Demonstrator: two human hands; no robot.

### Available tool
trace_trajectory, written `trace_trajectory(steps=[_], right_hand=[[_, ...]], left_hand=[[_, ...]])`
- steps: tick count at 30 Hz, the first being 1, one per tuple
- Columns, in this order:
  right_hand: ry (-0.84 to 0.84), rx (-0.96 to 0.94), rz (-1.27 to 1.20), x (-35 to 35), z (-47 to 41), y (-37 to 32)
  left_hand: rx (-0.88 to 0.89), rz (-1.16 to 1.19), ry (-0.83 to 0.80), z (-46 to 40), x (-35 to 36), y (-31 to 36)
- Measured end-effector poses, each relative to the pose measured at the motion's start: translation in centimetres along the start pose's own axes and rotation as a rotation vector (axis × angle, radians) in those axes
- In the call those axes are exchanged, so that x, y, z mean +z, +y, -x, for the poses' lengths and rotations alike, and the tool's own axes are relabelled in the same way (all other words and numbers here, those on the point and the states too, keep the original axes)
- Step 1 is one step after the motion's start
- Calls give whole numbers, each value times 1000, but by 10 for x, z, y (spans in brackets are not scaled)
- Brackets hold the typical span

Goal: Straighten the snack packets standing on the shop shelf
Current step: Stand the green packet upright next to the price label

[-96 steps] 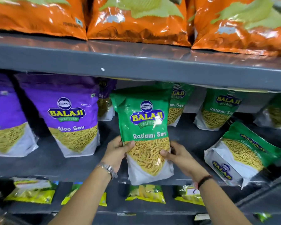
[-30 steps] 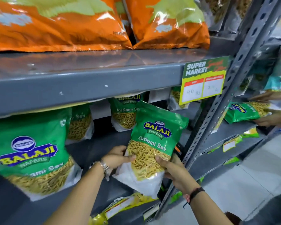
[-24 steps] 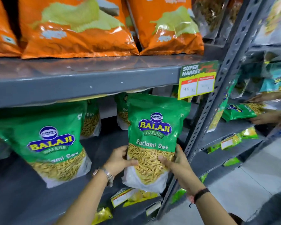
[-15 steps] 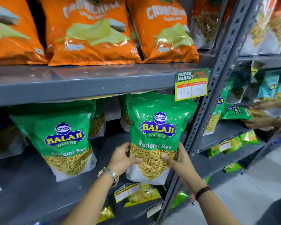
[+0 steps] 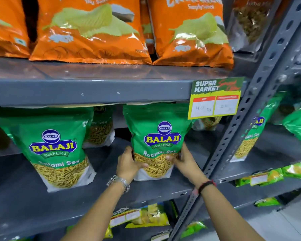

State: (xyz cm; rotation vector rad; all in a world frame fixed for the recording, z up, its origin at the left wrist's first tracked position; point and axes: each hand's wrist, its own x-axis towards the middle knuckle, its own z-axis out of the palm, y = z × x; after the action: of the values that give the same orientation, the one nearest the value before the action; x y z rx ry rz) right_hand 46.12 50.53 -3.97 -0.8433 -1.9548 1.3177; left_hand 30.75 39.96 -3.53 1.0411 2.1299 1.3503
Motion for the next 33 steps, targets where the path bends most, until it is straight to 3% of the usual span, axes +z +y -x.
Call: trace_trajectory(steps=[6, 13, 19, 33], right_hand=[[-88, 86, -61, -4, -11, 43], [-163, 229, 227, 8, -2, 80], [-53, 232, 237, 4, 4, 88], [13, 291, 244, 6, 6, 95]], left_hand=[[-68, 58, -10, -8, 30, -28], [-94, -128, -238, -5, 32, -67], [-115, -176, -200, -3, 48, -67], [46, -317, -41, 1, 65, -82]])
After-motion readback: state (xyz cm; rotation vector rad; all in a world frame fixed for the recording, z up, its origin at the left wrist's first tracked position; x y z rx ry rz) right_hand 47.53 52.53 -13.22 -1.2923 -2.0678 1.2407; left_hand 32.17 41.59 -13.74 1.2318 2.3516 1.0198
